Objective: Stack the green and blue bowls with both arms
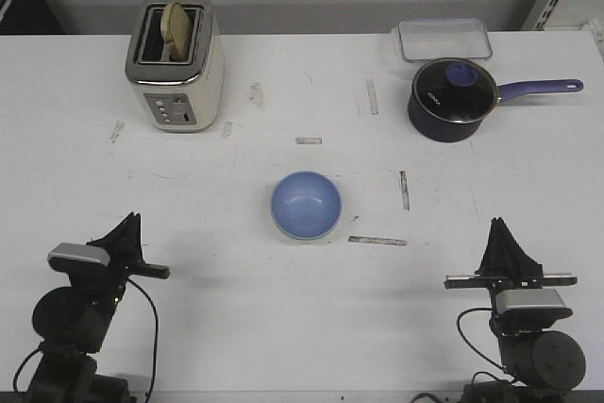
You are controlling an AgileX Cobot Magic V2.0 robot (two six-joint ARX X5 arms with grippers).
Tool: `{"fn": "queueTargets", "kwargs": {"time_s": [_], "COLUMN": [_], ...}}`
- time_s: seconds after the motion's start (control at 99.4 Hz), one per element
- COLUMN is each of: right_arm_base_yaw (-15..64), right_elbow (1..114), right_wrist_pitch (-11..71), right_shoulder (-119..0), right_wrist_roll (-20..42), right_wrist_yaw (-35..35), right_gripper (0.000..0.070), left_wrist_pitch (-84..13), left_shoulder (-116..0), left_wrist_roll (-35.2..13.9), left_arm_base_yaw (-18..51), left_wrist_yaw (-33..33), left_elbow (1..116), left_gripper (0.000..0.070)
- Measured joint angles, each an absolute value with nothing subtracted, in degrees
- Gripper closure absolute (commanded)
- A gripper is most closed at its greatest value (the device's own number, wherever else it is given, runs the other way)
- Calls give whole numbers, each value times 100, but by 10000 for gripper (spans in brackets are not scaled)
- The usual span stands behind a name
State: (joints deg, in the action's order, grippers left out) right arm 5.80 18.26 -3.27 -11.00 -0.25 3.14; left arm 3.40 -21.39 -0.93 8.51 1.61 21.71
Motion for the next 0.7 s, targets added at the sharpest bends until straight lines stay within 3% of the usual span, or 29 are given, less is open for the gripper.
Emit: {"fn": "queueTargets", "kwargs": {"time_s": [0.302,0.704], "right_arm_base_yaw": [580,580], "right_elbow": [1826,1826], "right_wrist_pitch": [-327,-325], "right_shoulder": [-1100,-1100], "right_wrist_roll": [-25,-25], "right_wrist_yaw": [314,314], "right_gripper": [697,697], "left_wrist_pitch": [-331,-480], "left_shoulder": [-786,-370], "left_wrist_roll": [-93,-93], "left_arm_base_yaw": [550,550], "left_wrist_yaw": [156,161], "left_elbow": [1957,1957], "left_gripper": [699,698]}}
